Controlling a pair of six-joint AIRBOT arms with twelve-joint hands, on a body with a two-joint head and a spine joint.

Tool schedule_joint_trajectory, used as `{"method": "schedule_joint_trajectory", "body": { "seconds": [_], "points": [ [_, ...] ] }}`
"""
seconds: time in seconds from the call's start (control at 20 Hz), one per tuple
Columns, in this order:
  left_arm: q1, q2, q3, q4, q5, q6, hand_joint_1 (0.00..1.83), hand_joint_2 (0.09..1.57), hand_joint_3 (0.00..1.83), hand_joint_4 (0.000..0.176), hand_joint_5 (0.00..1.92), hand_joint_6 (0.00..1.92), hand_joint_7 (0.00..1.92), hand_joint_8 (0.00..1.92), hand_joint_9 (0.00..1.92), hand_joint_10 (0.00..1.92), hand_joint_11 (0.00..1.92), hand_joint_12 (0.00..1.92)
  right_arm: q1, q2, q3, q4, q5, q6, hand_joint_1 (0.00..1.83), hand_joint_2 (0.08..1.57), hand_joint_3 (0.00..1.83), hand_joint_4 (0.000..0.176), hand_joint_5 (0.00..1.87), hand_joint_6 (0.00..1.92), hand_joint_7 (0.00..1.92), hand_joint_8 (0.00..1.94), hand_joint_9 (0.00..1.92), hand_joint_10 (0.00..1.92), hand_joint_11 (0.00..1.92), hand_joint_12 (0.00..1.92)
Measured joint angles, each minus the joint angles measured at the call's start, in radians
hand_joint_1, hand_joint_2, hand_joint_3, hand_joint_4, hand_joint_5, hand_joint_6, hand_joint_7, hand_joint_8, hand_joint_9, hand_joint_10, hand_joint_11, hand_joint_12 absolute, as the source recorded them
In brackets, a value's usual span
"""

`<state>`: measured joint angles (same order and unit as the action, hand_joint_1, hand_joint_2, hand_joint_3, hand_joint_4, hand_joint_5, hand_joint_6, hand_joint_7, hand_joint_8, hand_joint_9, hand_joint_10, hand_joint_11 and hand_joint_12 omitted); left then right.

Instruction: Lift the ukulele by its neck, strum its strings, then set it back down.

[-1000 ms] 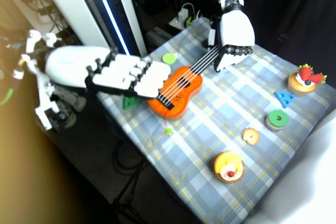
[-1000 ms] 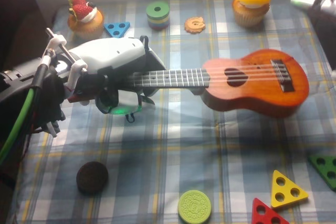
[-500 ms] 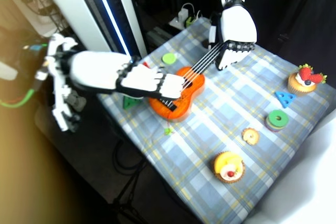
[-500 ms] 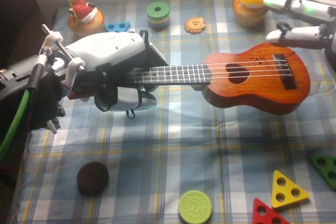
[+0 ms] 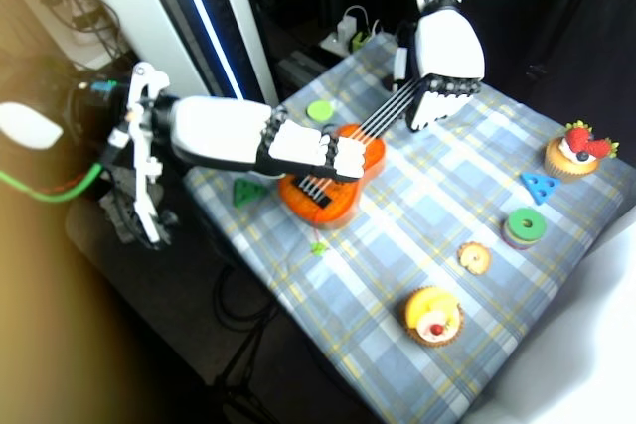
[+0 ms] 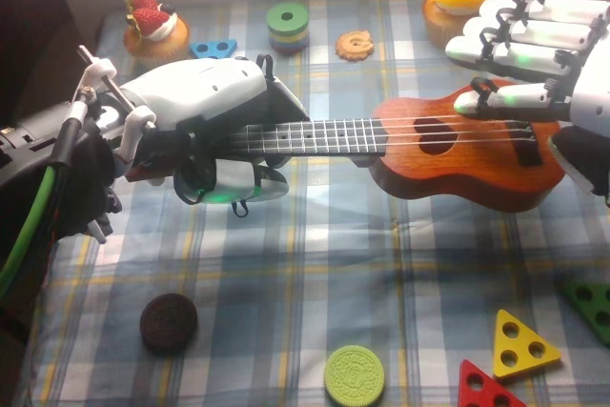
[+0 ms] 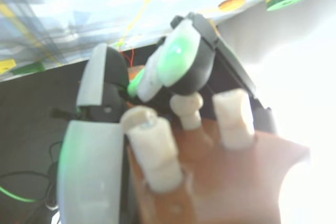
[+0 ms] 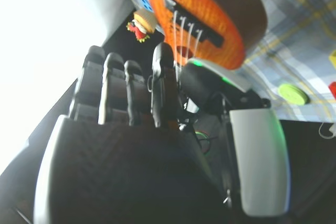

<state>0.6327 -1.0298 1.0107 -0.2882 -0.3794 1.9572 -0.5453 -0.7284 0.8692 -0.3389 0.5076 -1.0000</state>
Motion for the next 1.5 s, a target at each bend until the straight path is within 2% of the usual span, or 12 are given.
{"method": "schedule_joint_trajectory", "body": {
  "seconds": [0.15,0.4,0.45,0.5,0.6,0.7,0.8,1.1,1.15,1.25,1.4,1.5],
  "points": [
    [0.002,0.0,0.001,0.0,0.001,-0.003,1.27,1.21,0.0,0.0,0.92,1.92,1.18,1.92,1.42,1.92,1.52,1.92,0.0,0.031,-0.024,-0.047,0.018,0.039,1.04,1.11,0.81,0.0,0.62,0.03,0.0,0.0,0.0,0.0,0.0,0.0],
    [0.007,0.0,0.019,-0.026,-0.003,-0.008,1.27,1.22,0.0,0.0,0.93,1.92,1.2,1.92,1.43,1.92,1.52,1.92,0.0,0.1,-0.047,-0.094,0.105,0.11,0.91,1.21,0.66,0.016,0.79,0.05,0.12,0.01,0.0,0.0,0.0,0.0],
    [0.008,-0.001,0.021,-0.029,0.005,-0.009,1.25,1.21,0.0,0.0,0.95,1.92,1.22,1.92,1.45,1.92,1.53,1.92,0.0,0.117,-0.049,-0.082,0.142,0.109,1.07,1.24,0.38,0.0,0.56,0.1,0.11,0.02,0.25,0.06,0.0,0.9],
    [0.009,-0.002,0.021,-0.029,0.005,-0.009,1.25,1.22,0.0,0.0,0.93,1.92,1.22,1.92,1.45,1.92,1.54,1.92,0.0,0.118,-0.049,-0.077,0.147,0.107,1.05,1.33,0.21,0.008,0.42,0.04,0.05,0.0,0.16,0.01,0.0,0.94],
    [0.011,-0.007,0.028,-0.034,0.005,-0.009,1.21,1.21,0.0,0.0,0.91,1.92,1.19,1.92,1.42,1.92,1.52,1.92,0.0,0.119,-0.055,-0.032,0.161,0.063,0.96,1.42,0.09,0.035,0.22,0.02,0.0,0.0,0.01,0.0,0.0,0.05],
    [0.017,-0.019,0.04,-0.037,0.018,-0.009,1.22,1.18,0.0,0.0,0.89,1.92,1.15,1.92,1.38,1.92,1.51,1.92,0.0,0.117,-0.06,0.021,0.176,0.013,0.68,1.44,0.07,0.049,0.2,0.01,0.02,0.0,0.0,0.0,0.0,0.0],
    [0.021,-0.033,0.054,-0.039,0.051,-0.006,1.19,1.18,0.0,0.0,0.81,1.92,1.04,1.92,1.26,1.92,1.4,1.92,0.0,0.117,-0.061,0.062,0.191,-0.008,0.86,1.46,0.04,0.0,0.23,0.01,0.05,0.01,0.0,0.0,0.0,0.0],
    [0.022,-0.045,0.059,-0.061,0.083,0.03,1.01,1.27,0.01,0.0,0.68,1.48,0.41,1.89,0.48,1.92,0.59,1.92,0.0,0.125,-0.066,0.103,0.225,-0.038,0.96,1.45,0.01,0.005,0.19,0.0,0.06,0.0,0.0,0.0,0.0,0.0],
    [0.022,-0.045,0.059,-0.061,0.084,0.036,0.93,1.24,0.0,0.0,0.31,1.15,0.28,1.5,0.3,1.8,0.35,1.92,0.0,0.126,-0.07,0.106,0.227,-0.039,0.93,1.46,0.01,0.0,0.2,0.0,0.06,0.0,0.0,0.0,0.0,0.0],
    [0.022,-0.032,0.047,-0.061,0.087,0.037,0.89,1.19,0.0,0.0,0.33,0.32,0.28,0.8,0.16,1.39,0.04,1.92,0.0,0.127,-0.071,0.106,0.229,-0.041,0.95,1.48,0.02,0.0,0.2,0.0,0.08,0.01,0.01,0.01,0.01,0.01],
    [0.026,-0.008,0.029,-0.063,0.061,0.039,0.65,1.22,0.0,0.0,0.21,0.02,0.21,0.11,0.06,0.79,0.0,1.69,0.0,0.13,-0.071,0.116,0.239,-0.048,1.11,1.44,0.0,0.005,0.26,0.0,0.15,0.0,0.13,0.01,0.0,0.49],
    [0.035,0.026,-0.008,-0.061,0.033,0.036,0.59,1.16,0.0,0.049,0.02,0.0,0.02,0.0,0.0,0.16,0.0,0.91,0.0,0.144,-0.081,0.13,0.249,-0.059,1.15,1.43,0.0,0.012,0.2,0.0,0.11,0.0,0.11,0.0,0.0,0.57]
  ]
}}
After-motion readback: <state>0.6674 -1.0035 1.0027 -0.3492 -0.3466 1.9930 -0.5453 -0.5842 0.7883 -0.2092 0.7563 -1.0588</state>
